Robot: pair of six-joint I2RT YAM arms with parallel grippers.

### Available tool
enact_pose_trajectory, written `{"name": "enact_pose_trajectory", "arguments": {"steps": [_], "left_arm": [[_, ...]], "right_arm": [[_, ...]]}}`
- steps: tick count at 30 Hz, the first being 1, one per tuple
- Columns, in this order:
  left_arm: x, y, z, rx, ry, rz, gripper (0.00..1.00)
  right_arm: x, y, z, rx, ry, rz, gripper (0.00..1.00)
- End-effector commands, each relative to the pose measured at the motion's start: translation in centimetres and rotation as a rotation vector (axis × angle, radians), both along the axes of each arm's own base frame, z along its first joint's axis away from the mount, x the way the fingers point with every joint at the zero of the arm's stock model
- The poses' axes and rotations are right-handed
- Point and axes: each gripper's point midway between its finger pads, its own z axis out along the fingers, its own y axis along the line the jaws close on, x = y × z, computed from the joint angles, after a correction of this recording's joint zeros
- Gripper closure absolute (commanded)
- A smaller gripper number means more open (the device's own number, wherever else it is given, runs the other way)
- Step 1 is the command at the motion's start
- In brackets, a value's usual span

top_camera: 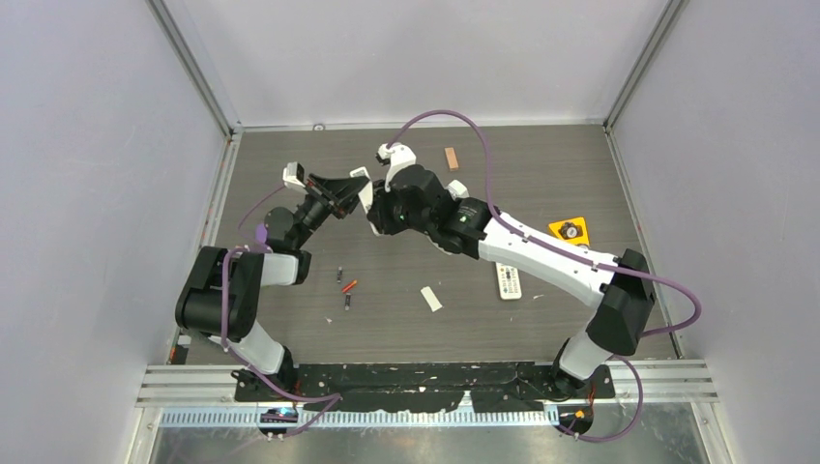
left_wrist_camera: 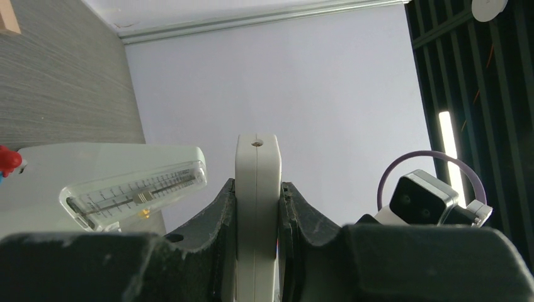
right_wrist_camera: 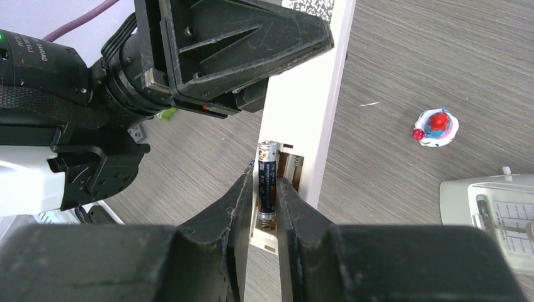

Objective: Load the batteries into the remote control

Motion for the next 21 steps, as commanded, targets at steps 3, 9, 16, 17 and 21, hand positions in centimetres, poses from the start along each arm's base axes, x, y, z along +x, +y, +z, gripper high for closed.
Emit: {"name": "enact_pose_trajectory", "arguments": {"steps": [3,9,16,17,21], "left_arm": [[-0.9,0.5,3.3,-0.067,-0.089,0.026,1.00],[-1.1,0.1,3.1,-0.060,-0.089,0.014,1.00],[-1.3,-0.2,2.5,-0.050,-0.079,0.003,1.00],[-1.3,-0.3,2.4,-0.046,-0.080,0.004,1.00],[-1.4,-0.4,2.4,-0.039,-0.086,0.001,1.00]], "right_arm": [[-0.7,-0.9,1.2,0.031,-0.004,-0.013,0.75],[-0.5,-1.2,2.2,0.041,-0.017,-0.035,0.66],[0.2,-1.4,4.3,0.059,-0.047,-0.064,0.48],[0.3,-1.6,4.6,0.064,-0.046,-0.070,0.47],[0.5,-1.8,6.1,0.090,-0.040,-0.075,0.43]]}}
